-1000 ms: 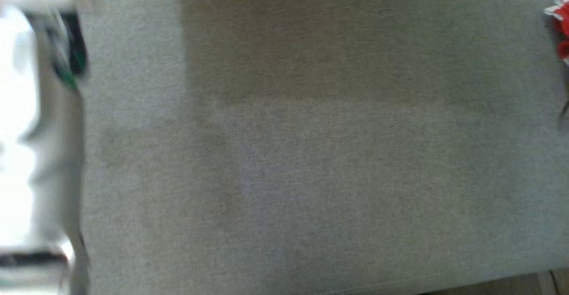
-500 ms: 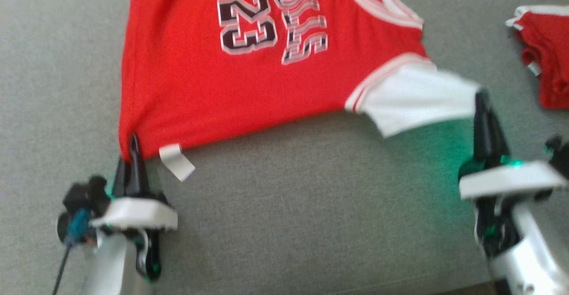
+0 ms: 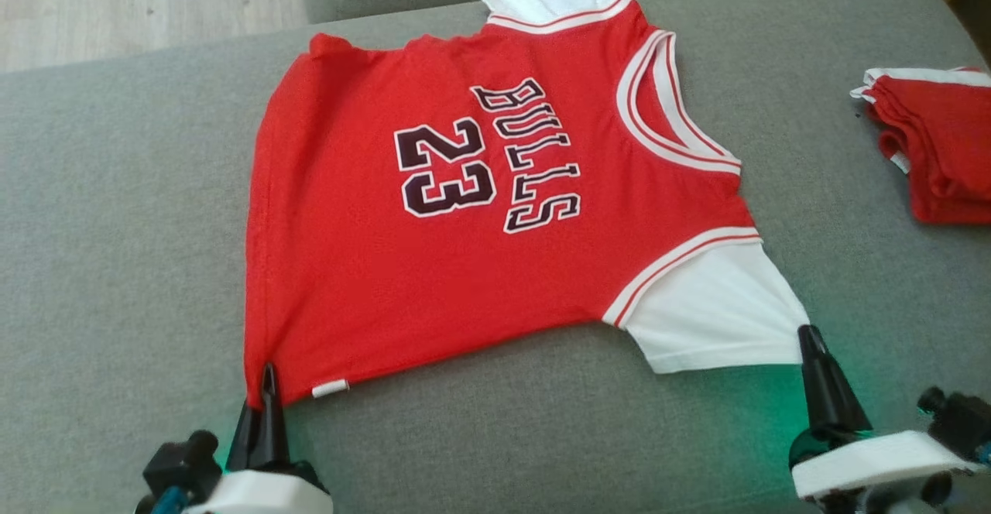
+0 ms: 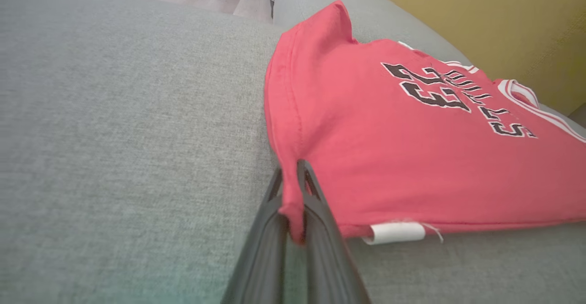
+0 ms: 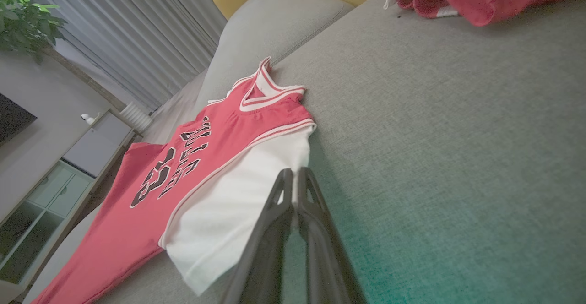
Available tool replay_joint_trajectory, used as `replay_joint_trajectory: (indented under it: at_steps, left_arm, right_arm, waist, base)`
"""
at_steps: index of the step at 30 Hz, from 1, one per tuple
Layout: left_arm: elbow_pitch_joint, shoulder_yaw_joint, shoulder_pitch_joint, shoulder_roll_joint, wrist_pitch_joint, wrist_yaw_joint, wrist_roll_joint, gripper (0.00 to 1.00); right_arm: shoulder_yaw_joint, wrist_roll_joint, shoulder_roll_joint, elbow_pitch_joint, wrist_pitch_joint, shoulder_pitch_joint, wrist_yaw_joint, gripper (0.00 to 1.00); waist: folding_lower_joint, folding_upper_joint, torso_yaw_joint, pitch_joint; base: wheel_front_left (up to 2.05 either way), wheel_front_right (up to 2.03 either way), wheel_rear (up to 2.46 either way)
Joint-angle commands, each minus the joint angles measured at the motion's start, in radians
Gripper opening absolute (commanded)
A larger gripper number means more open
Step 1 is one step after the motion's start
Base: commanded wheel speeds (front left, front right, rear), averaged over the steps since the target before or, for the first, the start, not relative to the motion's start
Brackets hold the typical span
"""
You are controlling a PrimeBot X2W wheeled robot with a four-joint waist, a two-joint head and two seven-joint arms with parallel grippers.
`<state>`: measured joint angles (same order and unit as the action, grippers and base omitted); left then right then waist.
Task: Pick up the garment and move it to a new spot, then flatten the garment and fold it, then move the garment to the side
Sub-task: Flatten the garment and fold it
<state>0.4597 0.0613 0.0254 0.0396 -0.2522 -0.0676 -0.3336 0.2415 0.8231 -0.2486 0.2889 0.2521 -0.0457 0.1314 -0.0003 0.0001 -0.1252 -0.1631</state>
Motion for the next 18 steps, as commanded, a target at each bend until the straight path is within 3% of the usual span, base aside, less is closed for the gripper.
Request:
replay_joint_trajectory:
  at_steps: [1,9,18]
  left_arm:
    - [-0.045,-0.027,-0.001,0.011,-0.009,0.011,-0.006,0.00]
    - [-0.153,0.027,0.096,0.011,-0.009,0.002,-0.036,0.00]
    - [-0.059,0.096,0.331,0.011,-0.009,0.054,-0.079,0.00]
  right_arm:
    - [0.017,0.008,-0.037,-0.053,0.010,-0.001,-0.001,0.00]
    - [-0.037,0.026,-0.027,-0.135,0.009,0.137,-0.001,0.00]
    - [-0.039,-0.016,-0.013,0.008,-0.067,0.452,-0.001,0.00]
  waist:
    - [0.0003,-0.0001,0.005,0.003]
    - [0.0003,-0.0001,0.029,-0.043]
    - [0.0003,-0.0001,0.063,-0.153]
  base:
    - [0.00,0.00,0.00]
    - [0.00,0.00,0.00]
    - [0.00,0.00,0.00]
